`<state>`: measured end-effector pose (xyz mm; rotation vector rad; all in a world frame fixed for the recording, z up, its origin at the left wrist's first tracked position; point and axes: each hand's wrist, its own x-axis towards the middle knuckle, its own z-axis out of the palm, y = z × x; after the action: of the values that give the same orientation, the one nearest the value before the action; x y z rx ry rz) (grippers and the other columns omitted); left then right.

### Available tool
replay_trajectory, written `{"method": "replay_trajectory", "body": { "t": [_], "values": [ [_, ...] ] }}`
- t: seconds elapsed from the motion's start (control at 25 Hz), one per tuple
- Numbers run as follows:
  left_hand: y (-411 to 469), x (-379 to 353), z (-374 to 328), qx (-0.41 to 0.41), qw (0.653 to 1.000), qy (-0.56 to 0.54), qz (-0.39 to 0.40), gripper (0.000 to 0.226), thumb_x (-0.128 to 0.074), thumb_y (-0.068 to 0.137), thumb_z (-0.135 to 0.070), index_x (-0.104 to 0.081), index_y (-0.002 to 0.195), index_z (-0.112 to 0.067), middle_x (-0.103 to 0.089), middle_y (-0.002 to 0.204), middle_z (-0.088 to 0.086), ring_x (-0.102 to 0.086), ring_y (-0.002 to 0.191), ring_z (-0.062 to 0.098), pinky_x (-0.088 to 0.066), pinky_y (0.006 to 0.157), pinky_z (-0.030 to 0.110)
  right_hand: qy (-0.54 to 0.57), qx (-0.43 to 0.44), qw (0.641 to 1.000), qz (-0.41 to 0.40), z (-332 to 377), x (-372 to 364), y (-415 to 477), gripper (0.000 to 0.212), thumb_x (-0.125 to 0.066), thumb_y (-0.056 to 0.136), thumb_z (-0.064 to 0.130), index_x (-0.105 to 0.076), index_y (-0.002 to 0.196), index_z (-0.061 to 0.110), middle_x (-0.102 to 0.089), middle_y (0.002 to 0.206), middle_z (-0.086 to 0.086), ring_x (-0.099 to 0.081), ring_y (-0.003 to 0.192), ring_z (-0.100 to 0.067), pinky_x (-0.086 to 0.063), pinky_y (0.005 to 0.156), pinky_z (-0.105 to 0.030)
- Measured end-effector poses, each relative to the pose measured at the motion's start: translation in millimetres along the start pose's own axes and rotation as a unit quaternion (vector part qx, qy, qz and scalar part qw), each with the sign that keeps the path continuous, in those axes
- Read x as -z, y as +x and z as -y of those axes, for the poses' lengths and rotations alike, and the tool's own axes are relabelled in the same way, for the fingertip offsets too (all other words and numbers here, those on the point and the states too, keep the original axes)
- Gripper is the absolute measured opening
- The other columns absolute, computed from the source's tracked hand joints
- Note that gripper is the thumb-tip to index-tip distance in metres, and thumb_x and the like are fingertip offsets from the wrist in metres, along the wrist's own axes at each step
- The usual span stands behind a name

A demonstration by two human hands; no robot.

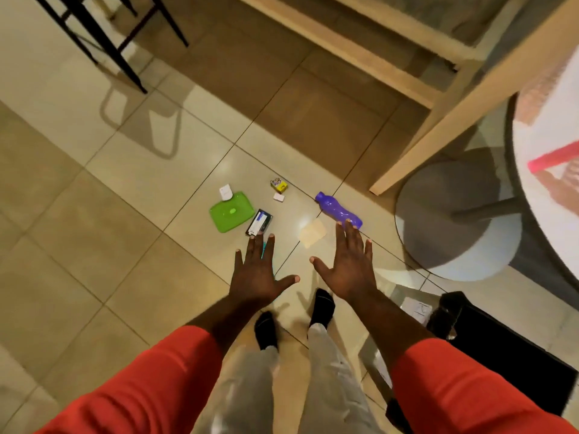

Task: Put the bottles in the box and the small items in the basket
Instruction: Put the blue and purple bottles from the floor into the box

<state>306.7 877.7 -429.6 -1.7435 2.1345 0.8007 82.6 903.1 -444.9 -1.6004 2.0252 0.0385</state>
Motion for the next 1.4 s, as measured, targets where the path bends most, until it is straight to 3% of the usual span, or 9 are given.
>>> {"method": "replay_trajectory", "body": {
  "t": [0.16,0.4,0.6,0.8,1.0,1.08,1.16,1.24,1.4],
  "values": [
    [52,-63,11,0.043,0.999,-0.030,0.000,0.118,-0.049,0.076,-0.086,0.000,0.162,-0.022,0.001,0.171,0.008,0.001,0.157,0.025,-0.013,0.123,0.055,0.004,0.020,1.000,0.013,-43,-47,61,0.100,-0.038,0.089,0.078,0.000,0.162,0.020,-0.001,0.171,-0.006,-0.002,0.157,-0.026,-0.010,0.125,-0.056],
    [157,-198,69,0.113,0.990,-0.074,0.033,0.117,-0.049,0.078,-0.085,0.006,0.162,-0.025,0.006,0.170,0.005,0.002,0.157,0.025,-0.013,0.124,0.057,-0.034,0.046,0.998,0.039,-91,-186,162,0.105,-0.019,0.083,0.089,-0.003,0.161,0.020,-0.008,0.170,-0.008,-0.010,0.156,-0.029,-0.013,0.122,-0.055],
    [214,-306,130,0.172,0.980,-0.094,0.042,0.115,-0.054,0.081,-0.080,0.008,0.161,-0.026,0.006,0.170,0.004,0.001,0.157,0.027,-0.012,0.122,0.056,-0.052,0.086,0.993,0.067,-103,-310,214,0.103,-0.027,0.085,0.085,0.001,0.160,0.020,-0.002,0.171,-0.007,-0.006,0.157,-0.029,-0.008,0.122,-0.056],
    [264,-400,178,0.214,0.970,-0.103,0.053,0.114,-0.068,0.085,-0.059,0.010,0.160,-0.023,0.005,0.170,0.007,-0.005,0.156,0.031,-0.017,0.122,0.058,-0.059,0.117,0.989,0.069,-110,-402,255,0.102,-0.031,0.088,0.082,-0.006,0.161,0.014,-0.007,0.170,-0.011,-0.010,0.156,-0.032,-0.011,0.121,-0.059],
    [286,-452,196,0.255,0.959,-0.118,-0.030,0.123,-0.080,0.081,-0.037,0.013,0.159,-0.023,0.002,0.169,0.014,-0.032,0.147,0.040,-0.044,0.107,0.058,-0.081,0.127,0.987,0.063,-126,-447,278,0.100,-0.041,0.092,0.073,-0.008,0.161,0.010,-0.007,0.170,-0.013,-0.011,0.156,-0.033,-0.013,0.122,-0.059],
    [290,-457,199,0.300,0.942,-0.146,-0.042,0.126,-0.082,0.078,-0.038,0.017,0.157,-0.028,-0.013,0.167,0.017,-0.045,0.137,0.041,-0.049,0.100,0.058,-0.073,0.123,0.988,0.066,-130,-452,278,0.100,-0.042,0.092,0.073,-0.007,0.162,0.010,-0.005,0.170,-0.012,-0.009,0.156,-0.032,-0.011,0.122,-0.058],
    [294,-453,201,0.371,0.901,-0.224,-0.031,0.125,-0.080,0.080,-0.038,0.019,0.157,-0.030,-0.047,0.147,0.016,-0.059,0.120,0.039,-0.052,0.094,0.057,-0.062,0.116,0.989,0.068,-135,-452,275,0.100,-0.044,0.092,0.072,-0.006,0.162,0.011,-0.003,0.170,-0.011,-0.007,0.156,-0.030,-0.010,0.123,-0.057],
    [300,-446,201,0.402,0.874,-0.273,-0.015,0.115,-0.077,0.081,-0.034,0.007,0.159,-0.027,-0.059,0.129,0.011,-0.063,0.110,0.034,-0.054,0.091,0.053,-0.057,0.103,0.991,0.069,-143,-448,272,0.099,-0.045,0.093,0.070,-0.004,0.162,0.012,-0.001,0.171,-0.009,-0.005,0.157,-0.028,-0.008,0.124,-0.056],
    [310,-416,173,0.346,0.893,-0.287,-0.037,0.077,-0.082,0.073,-0.035,-0.040,0.135,-0.020,-0.062,0.115,0.004,-0.065,0.103,0.029,-0.057,0.086,0.049,-0.039,0.073,0.994,0.067,-153,-419,272,0.095,-0.045,0.095,0.067,-0.003,0.162,0.014,0.000,0.171,-0.008,-0.004,0.157,-0.028,-0.007,0.124,-0.054]
  ]
}}
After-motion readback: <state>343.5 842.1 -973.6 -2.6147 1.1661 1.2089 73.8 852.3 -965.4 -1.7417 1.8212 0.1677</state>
